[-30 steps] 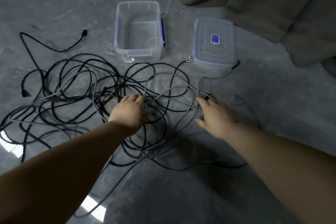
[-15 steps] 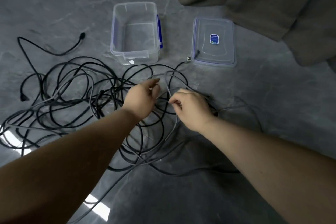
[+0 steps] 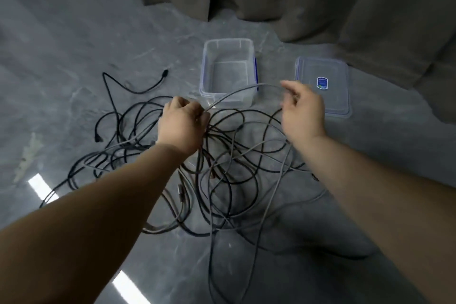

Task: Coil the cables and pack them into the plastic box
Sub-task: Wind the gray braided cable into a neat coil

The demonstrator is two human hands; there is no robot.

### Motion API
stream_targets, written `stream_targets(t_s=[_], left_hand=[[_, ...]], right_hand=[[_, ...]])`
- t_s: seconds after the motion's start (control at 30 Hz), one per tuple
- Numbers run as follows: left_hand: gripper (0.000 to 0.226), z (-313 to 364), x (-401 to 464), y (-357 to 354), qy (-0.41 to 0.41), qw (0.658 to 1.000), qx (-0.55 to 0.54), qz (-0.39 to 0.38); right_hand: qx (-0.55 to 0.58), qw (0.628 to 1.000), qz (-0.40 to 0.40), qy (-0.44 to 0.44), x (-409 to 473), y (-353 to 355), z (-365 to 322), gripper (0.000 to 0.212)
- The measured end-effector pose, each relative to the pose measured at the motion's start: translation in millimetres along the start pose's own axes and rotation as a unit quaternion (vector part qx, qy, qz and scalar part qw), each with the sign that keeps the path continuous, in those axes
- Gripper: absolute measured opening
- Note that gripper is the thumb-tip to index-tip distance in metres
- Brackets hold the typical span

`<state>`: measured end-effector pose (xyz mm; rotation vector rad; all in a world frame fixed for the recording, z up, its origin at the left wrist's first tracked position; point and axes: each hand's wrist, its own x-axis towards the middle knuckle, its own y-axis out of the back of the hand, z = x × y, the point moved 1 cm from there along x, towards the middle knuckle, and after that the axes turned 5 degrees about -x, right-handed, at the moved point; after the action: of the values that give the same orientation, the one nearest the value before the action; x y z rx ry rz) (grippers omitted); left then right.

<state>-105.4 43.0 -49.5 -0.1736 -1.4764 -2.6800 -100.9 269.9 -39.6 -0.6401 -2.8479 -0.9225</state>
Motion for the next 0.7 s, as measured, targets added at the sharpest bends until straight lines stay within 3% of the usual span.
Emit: stream_targets(t_s=[0.1,0.2,0.27,0.33,0.47,0.5,0.53,0.57,0.67,0.7], left_hand=[[0.019,-15.0,-0.7,19.7,0.038,0.995,-0.073,-0.055],[0.020,-10.5,-5.4,36.9,0.100,0.963,-0.235,-0.086],[0.018,-0.3,-7.2,46.3,0.154,0.907,-0.374,-0.119],[0.021,9.5,-5.1,53.9,0.191,0.833,-0.493,-0.164],[0.016,23.8,0.2,69.2,0.246,0.660,-0.672,-0.230],[0.013,25.5,-0.1,72.9,0.247,0.634,-0.691,-0.244],[0.012,23.2,0.1,73.6,0.244,0.636,-0.687,-0.252],[0.013,21.7,-1.0,74.3,0.239,0.670,-0.655,-0.256],[0.021,12.9,-6.1,74.7,0.140,0.884,-0.392,-0.212],[0.023,10.2,-7.5,75.5,0.093,0.938,-0.280,-0.184]], right_hand=[[-0.005,0.997,0.018,-0.077,6.3,-2.1,-2.8,0.032],[-0.102,0.992,-0.023,-0.073,-3.1,-7.3,-12.3,0.029],[-0.140,0.989,-0.050,-0.006,-11.6,-12.3,-24.5,0.022],[-0.109,0.991,-0.063,0.039,-15.8,-17.0,-36.4,0.020],[-0.056,0.997,-0.053,0.005,-12.2,-19.0,-46.3,0.029],[-0.041,0.998,-0.033,-0.021,-9.6,-17.7,-45.9,0.028],[-0.020,0.998,-0.004,-0.052,-6.2,-15.3,-44.9,0.025],[0.003,0.996,0.025,-0.085,-2.8,-12.0,-44.1,0.022],[0.045,0.985,0.082,-0.148,2.9,-1.0,-42.6,0.011],[0.055,0.982,0.093,-0.157,3.6,1.8,-41.3,0.007]])
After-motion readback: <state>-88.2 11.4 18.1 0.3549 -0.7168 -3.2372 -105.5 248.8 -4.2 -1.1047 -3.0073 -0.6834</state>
